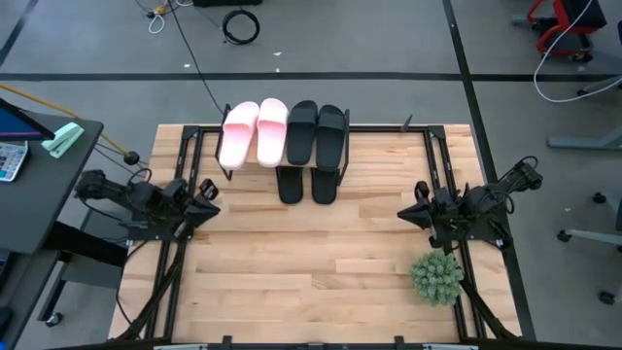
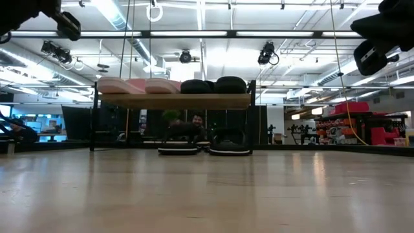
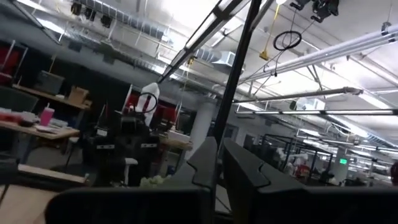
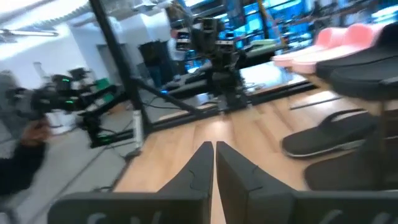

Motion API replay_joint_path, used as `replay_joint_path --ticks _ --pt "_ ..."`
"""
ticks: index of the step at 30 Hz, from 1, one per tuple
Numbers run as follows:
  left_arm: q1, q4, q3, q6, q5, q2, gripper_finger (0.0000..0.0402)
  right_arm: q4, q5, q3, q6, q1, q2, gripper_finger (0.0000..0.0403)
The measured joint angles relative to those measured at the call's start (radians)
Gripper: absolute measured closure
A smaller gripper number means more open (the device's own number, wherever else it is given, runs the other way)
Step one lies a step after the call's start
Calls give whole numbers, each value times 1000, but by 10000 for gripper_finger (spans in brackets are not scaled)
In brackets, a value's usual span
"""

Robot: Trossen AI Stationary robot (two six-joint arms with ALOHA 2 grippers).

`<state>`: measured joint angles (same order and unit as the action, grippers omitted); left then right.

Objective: Pick and place slides into the shelf
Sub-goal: Return to Home Position

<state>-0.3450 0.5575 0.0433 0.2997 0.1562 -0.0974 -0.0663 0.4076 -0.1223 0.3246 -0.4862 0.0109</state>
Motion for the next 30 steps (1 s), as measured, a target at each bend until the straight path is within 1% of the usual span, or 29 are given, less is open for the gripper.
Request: replay_joint_path --ticks 5,8,10,12,15,17,21,26,30 --pt "0 -15 7 -56 0 60 379 -36 133 0 -40 0 0 378" --pt "-1 -74 37 -58 0 93 376 -70 135 0 -8 0 0 378" --pt "-1 -161 55 -70 0 94 373 -79 113 0 -7 0 0 378" --pt "-1 -244 77 -60 0 91 369 -75 66 0 -22 0 0 378" --pt "-1 -280 87 -35 -1 92 365 -76 -57 0 -37 0 0 378" --pt "-1 -281 86 -55 -10 91 364 -69 -106 0 -45 -1 0 378" --pt "-2 -305 86 -76 -12 91 364 -32 -120 1 -71 0 0 378" --pt "-2 -325 86 -81 -12 91 371 61 -140 55 -103 0 0 378" --pt "-2 -334 85 -76 -12 91 376 113 -145 106 -66 0 0 378"
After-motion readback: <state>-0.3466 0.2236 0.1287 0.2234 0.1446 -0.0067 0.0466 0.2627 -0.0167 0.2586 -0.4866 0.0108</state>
